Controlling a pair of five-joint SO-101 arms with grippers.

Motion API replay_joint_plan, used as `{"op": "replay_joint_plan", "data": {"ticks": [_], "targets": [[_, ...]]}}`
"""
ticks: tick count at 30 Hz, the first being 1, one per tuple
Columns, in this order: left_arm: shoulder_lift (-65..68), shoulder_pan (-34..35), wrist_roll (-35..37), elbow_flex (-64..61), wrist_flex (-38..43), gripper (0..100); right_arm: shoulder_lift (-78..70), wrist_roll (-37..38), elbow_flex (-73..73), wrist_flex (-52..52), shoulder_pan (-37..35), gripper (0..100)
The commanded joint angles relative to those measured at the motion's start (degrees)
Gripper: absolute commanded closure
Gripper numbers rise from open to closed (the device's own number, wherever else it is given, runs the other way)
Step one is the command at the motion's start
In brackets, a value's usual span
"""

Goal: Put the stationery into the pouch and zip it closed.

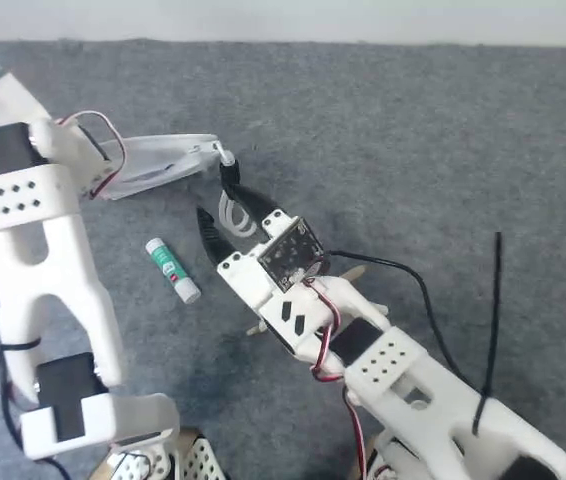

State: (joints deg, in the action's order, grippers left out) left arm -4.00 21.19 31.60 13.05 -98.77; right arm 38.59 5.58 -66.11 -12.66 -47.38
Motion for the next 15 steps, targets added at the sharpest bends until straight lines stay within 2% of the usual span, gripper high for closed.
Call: {"op": "replay_joint_plan", "data": {"ticks": [1,9,15], "targets": [[-0.6,0.4,-0.2,1.1,-0.3,99,4.4,0.5,0.5,8.0,-1.8,85.8],[-1.1,4.8,0.0,1.3,0.9,99,6.6,0.5,0.5,15.6,-2.8,85.8],[-1.1,6.1,0.1,1.3,1.0,99,6.1,0.6,0.5,18.9,-6.4,85.7]]}}
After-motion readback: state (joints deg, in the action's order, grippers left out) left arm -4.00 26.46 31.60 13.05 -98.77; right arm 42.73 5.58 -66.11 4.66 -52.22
